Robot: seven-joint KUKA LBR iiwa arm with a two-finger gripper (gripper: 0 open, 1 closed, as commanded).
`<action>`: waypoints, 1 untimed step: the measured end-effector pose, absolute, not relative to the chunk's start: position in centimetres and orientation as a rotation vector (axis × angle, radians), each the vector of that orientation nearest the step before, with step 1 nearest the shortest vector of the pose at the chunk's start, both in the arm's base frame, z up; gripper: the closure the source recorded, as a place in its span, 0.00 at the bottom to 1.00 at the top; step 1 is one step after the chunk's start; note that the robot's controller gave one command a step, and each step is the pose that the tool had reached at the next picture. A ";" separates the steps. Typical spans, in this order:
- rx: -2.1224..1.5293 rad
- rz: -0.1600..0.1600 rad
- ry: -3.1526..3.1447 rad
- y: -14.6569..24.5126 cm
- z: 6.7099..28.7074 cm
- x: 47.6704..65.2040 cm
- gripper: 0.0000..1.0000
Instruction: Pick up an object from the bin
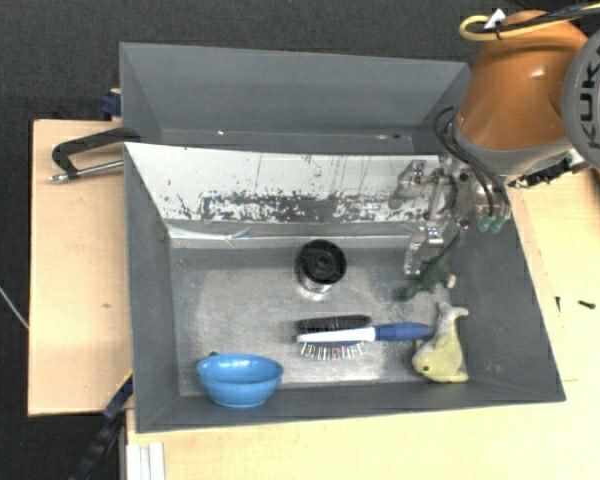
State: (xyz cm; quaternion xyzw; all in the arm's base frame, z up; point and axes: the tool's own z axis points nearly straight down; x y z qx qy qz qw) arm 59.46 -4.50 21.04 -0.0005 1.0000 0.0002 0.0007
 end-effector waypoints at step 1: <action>-0.301 -0.001 3.109 3.2 9.2 58.9 0.00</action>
Offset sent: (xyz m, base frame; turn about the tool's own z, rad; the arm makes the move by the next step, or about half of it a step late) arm -0.0121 0.0864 -0.1404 -0.2036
